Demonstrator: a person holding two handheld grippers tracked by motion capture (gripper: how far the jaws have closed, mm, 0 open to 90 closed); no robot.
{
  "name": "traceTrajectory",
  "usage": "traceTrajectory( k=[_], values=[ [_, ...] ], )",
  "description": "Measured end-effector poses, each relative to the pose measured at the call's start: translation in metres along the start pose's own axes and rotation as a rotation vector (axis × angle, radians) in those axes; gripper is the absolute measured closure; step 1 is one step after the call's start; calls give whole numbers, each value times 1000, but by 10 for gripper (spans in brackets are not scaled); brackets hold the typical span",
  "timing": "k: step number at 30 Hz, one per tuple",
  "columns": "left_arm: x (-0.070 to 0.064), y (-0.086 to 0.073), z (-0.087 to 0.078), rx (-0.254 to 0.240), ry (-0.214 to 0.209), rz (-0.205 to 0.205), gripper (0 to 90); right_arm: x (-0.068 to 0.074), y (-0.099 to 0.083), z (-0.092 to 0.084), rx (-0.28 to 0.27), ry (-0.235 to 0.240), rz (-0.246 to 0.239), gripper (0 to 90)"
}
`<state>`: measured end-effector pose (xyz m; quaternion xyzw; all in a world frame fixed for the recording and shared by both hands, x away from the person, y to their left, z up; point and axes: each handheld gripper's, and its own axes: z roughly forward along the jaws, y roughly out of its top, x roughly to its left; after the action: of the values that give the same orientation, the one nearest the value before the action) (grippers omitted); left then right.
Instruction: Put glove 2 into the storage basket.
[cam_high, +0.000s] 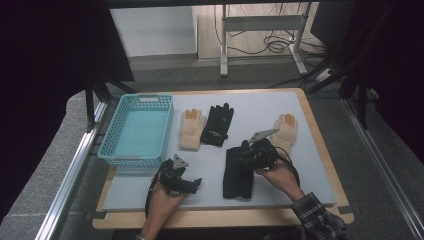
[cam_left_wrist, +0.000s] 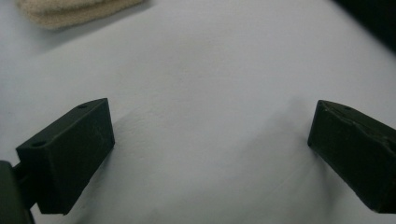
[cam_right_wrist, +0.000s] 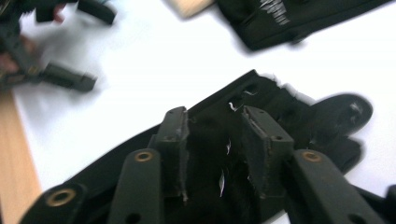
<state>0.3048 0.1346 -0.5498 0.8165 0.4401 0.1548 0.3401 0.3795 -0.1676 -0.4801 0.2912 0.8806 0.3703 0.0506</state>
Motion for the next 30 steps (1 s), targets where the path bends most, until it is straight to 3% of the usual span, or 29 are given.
traceTrajectory(
  k=[5,14,18,22,28,30],
  values=[
    [0,0,0,-2,1,-1,7,-16,13,4,-15,-47,24,594],
    [0,0,0,-1,1,0,7,-41,49,33,-31,-80,31,646],
    [0,0,0,-2,1,0,7,-51,62,50,-40,-110,33,561],
    [0,0,1,-6,0,-6,7,-61,72,69,-15,-140,47,480],
    [0,0,0,-1,-1,-2,7,-72,83,94,-22,-140,104,383],
    [0,0,0,-1,-1,-2,7,-73,86,101,-23,-139,101,367]
  ],
)
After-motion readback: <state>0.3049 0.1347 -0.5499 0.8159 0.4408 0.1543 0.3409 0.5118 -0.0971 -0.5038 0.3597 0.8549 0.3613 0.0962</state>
